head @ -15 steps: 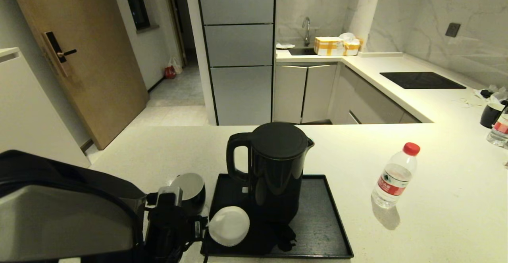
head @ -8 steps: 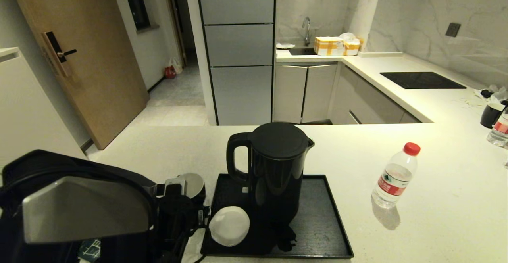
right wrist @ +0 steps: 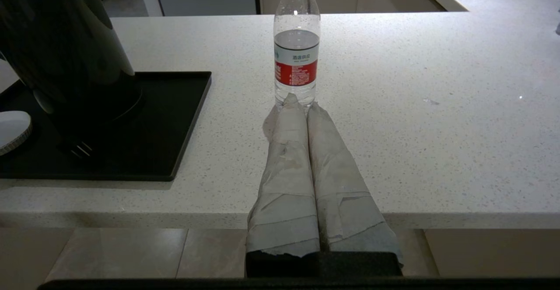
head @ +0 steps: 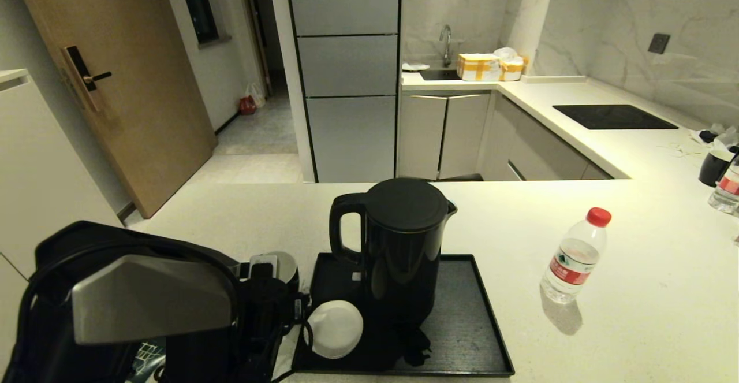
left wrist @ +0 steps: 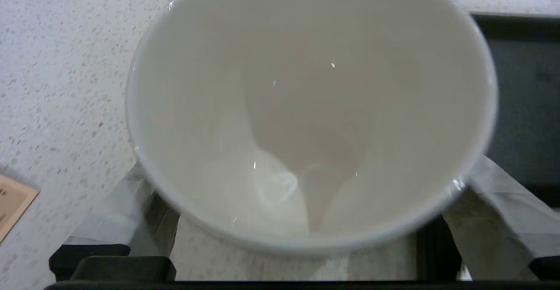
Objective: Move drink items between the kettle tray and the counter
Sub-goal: Return the tea cup to its original position
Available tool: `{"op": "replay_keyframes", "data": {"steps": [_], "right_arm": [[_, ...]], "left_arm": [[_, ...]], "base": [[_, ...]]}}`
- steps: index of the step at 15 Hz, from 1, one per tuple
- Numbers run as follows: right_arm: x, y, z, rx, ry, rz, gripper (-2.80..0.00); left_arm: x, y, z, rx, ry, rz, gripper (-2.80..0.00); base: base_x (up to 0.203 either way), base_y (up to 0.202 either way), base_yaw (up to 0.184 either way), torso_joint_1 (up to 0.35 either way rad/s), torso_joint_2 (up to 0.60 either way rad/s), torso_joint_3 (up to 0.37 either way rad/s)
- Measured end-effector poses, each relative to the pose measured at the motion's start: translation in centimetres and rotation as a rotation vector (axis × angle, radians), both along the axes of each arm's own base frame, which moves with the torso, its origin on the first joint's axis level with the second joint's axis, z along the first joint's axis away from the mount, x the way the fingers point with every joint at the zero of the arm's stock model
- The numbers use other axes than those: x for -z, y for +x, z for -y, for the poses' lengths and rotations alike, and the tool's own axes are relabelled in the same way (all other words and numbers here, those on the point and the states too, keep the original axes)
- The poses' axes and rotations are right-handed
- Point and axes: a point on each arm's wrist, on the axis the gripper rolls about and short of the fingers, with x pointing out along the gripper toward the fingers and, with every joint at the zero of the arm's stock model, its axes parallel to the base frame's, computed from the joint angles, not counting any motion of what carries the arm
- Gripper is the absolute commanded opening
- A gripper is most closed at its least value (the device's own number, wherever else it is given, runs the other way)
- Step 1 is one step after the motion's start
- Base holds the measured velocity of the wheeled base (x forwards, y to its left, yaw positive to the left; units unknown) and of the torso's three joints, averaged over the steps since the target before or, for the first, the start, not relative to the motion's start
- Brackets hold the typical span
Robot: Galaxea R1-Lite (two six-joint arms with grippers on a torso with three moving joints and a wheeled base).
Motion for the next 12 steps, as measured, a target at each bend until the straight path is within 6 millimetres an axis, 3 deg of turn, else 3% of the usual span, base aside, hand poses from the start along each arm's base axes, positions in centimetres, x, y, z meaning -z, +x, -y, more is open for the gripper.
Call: {"op": "replay_keyframes", "data": {"steps": [12], "right_arm": [[0.0,0.0,0.0,0.000,0.000,0.000,-2.80]], "left_arm": [[0.2,1.6,-0.1,-0.017,0.010,0.028,0.00]], "base": [[0.000,0.000,0.000,0.000,0.00,0.000]]}}
